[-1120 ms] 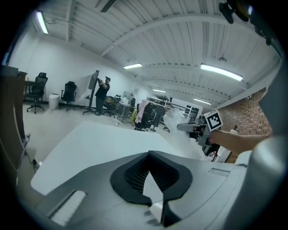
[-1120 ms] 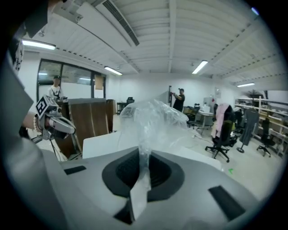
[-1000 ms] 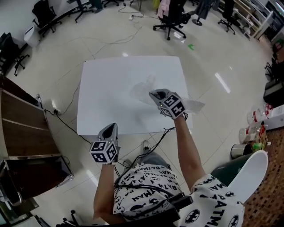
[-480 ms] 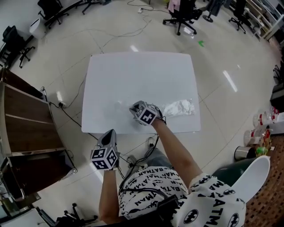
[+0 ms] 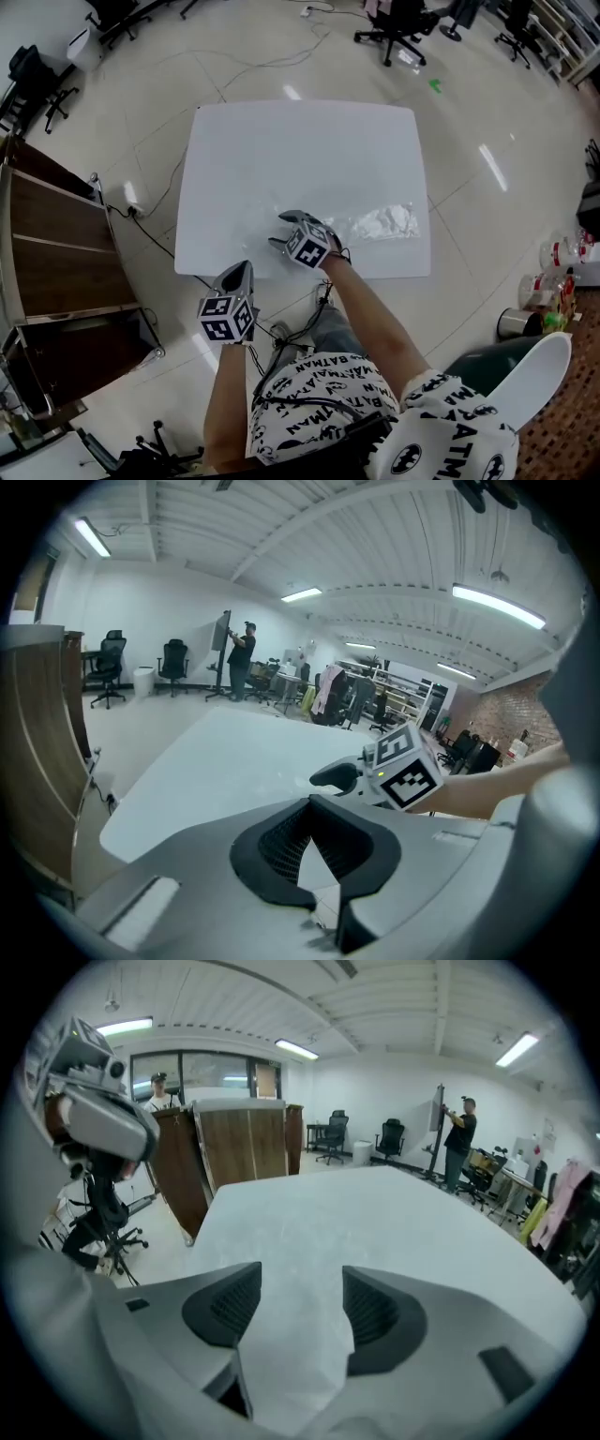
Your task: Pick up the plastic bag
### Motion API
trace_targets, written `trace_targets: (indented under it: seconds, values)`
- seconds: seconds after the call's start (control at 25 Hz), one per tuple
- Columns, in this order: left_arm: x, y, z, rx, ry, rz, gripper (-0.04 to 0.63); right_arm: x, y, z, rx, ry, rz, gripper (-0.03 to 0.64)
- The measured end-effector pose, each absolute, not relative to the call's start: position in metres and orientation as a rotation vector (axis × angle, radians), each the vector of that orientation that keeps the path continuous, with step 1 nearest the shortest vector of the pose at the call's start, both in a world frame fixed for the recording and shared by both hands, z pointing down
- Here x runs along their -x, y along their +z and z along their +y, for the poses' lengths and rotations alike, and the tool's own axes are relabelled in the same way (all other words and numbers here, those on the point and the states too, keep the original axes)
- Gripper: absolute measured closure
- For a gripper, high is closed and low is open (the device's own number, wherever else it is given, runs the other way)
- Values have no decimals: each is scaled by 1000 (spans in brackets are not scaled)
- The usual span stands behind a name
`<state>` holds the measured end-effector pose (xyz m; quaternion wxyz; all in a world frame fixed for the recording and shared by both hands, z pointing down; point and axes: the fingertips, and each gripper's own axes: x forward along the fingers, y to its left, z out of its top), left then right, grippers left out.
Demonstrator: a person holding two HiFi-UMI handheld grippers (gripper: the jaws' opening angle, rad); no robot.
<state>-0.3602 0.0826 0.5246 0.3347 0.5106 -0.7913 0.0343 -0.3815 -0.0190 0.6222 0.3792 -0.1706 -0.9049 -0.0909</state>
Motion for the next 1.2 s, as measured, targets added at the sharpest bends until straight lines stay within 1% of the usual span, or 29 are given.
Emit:
trace_targets:
  seconds: [0.12,0.2,0.24,0.28,0.44,0.52,0.6,0.72,0.84,1.0,1.2]
  values:
    - [367,532,55,-1392,131,-2026,589,355,587,-47,358,-55,-2462,330]
    - [378,541,31,-1433,168,-1994,589,319,576,-91,222,75,-2529,334]
    - [387,545,18,-1447,185,-1982,589,295,576,-119,124,133,-2545,446]
    - [397,551,5,-1457,207,-1971,589,270,578,-149,11,198,-2547,606]
    - [434,584,-31,-1481,367,-1890,589,171,596,-263,-499,447,-2424,606]
    - [445,600,-38,-1465,425,-1869,589,135,605,-305,-686,478,-2356,606]
    - [448,611,-43,-1449,434,-1858,589,112,613,-331,-770,483,-2312,605]
    - [447,621,-49,-1443,446,-1829,589,113,624,-344,-734,486,-2283,606]
    - [443,641,-60,-1449,507,-1788,589,108,641,-347,-692,410,-2196,604]
    - [462,663,-44,-1374,515,-1824,590,109,653,-345,-710,374,-2169,604]
    - [480,660,-41,-1330,482,-1874,590,108,650,-348,-684,384,-2205,604]
